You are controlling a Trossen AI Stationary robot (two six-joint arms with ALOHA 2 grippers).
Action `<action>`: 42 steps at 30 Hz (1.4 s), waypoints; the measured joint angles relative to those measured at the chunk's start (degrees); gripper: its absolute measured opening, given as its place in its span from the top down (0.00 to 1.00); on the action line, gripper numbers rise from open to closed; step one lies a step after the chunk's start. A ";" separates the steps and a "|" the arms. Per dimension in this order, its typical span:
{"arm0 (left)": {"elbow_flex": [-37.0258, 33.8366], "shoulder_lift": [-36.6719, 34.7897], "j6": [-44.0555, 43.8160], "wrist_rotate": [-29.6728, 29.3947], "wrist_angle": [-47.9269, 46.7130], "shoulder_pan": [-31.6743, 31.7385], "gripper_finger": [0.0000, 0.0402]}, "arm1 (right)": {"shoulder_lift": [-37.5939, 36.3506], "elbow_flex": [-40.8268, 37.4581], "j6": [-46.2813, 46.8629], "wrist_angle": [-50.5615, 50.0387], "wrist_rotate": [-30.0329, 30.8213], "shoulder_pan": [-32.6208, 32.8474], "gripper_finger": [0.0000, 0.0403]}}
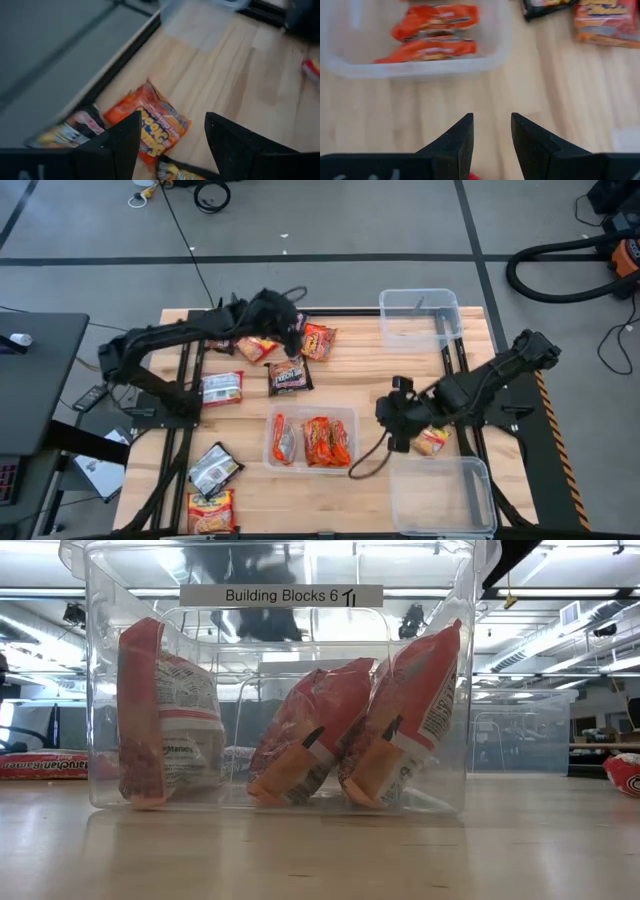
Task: Sort Maruchan noodles
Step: Put the orange noodle pack into the bottom left transparent bin
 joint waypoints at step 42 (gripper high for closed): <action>-3.87 23.59 -44.67 -11.10 12.09 1.72 0.45 | -4.94 -6.74 -2.63 3.14 -13.71 -18.84 0.47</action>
